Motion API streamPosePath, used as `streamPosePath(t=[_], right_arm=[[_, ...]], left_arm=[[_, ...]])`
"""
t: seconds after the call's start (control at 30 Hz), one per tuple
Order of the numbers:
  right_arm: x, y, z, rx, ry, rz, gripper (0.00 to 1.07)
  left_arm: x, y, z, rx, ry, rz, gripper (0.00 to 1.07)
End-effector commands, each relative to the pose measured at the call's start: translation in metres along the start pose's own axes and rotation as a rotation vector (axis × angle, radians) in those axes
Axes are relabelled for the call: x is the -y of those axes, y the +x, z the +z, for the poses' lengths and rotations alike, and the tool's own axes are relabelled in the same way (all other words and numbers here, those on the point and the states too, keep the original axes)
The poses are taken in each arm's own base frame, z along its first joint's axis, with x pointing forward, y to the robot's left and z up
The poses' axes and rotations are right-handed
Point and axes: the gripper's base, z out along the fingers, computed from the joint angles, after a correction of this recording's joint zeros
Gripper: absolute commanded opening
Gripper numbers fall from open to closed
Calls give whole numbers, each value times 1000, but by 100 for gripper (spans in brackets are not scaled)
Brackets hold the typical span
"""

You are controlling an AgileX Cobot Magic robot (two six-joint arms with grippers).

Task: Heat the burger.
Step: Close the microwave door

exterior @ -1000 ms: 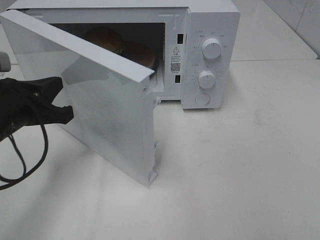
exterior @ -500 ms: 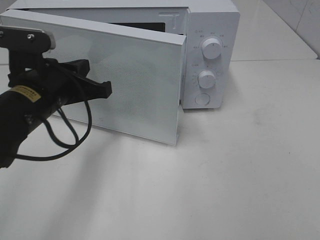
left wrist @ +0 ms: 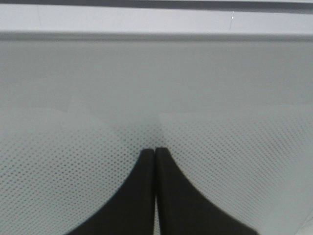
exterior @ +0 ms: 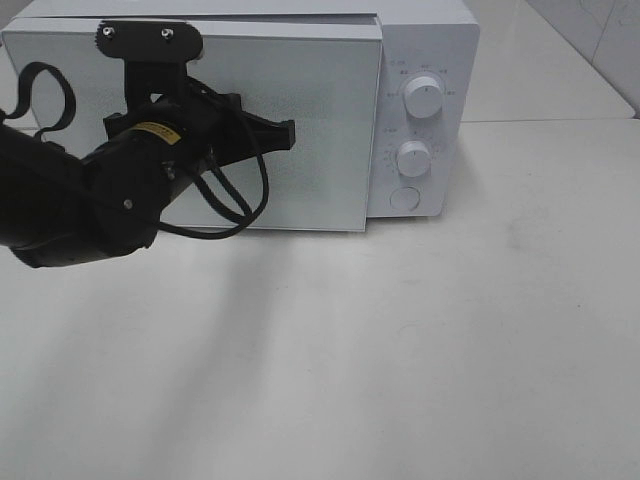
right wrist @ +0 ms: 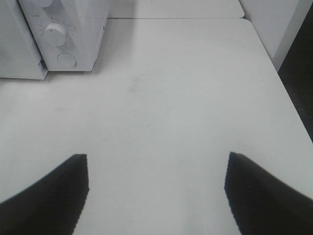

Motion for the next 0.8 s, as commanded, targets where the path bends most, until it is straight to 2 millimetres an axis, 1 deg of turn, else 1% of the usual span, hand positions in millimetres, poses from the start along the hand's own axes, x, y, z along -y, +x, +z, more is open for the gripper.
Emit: streamPosePath(t=[0.03, 0.3, 0.33, 0.43, 0.5, 0.67, 0.7, 0.73, 0.77, 0.8], right_arm=[[0, 2, -3, 35, 2, 16, 75], [0, 2, -3, 35, 2, 16, 75], [0, 2, -3, 35, 2, 16, 75], [0, 2, -3, 35, 2, 16, 75], [0, 2, -3, 35, 3, 16, 75], [0, 2, -3, 35, 3, 16, 75], [0, 2, -3, 35, 3, 16, 75], [0, 2, -3, 35, 3, 16, 75], [0, 2, -3, 35, 3, 16, 75], [0, 2, -3, 35, 3, 16, 75]], left_arm=[[7, -7, 11, 10, -11, 2, 0], [13, -12, 28, 5, -46, 17, 0], [11, -14, 33, 8, -62, 17, 0], [10, -15, 38, 2, -64, 9, 0], [5, -19, 47, -11, -65, -7, 0], [8, -24, 48, 2, -47, 6, 0], [14, -24, 45, -9, -16, 42, 0], [14, -24, 45, -9, -16, 42, 0], [22, -23, 40, -35, 17, 67, 0], [25, -22, 37, -44, 29, 77, 0]])
